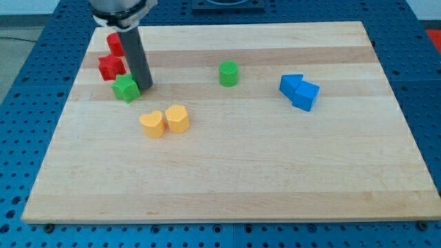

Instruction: Separate green star from green circle

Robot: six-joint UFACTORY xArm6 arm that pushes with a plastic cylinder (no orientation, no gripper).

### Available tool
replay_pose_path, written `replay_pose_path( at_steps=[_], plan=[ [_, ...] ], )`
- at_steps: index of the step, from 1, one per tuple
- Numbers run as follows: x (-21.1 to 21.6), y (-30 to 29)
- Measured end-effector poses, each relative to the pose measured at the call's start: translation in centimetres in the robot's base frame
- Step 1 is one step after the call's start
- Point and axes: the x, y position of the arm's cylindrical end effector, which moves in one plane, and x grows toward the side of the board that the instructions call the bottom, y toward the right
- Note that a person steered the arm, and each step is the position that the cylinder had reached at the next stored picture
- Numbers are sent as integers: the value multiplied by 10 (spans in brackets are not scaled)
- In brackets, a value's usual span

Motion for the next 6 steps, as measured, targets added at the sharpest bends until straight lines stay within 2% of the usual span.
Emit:
replay_pose_path(
  at_steps=[1, 3, 6],
  plan=[
    [0, -23],
    [17, 3],
    [27, -25]
  ],
)
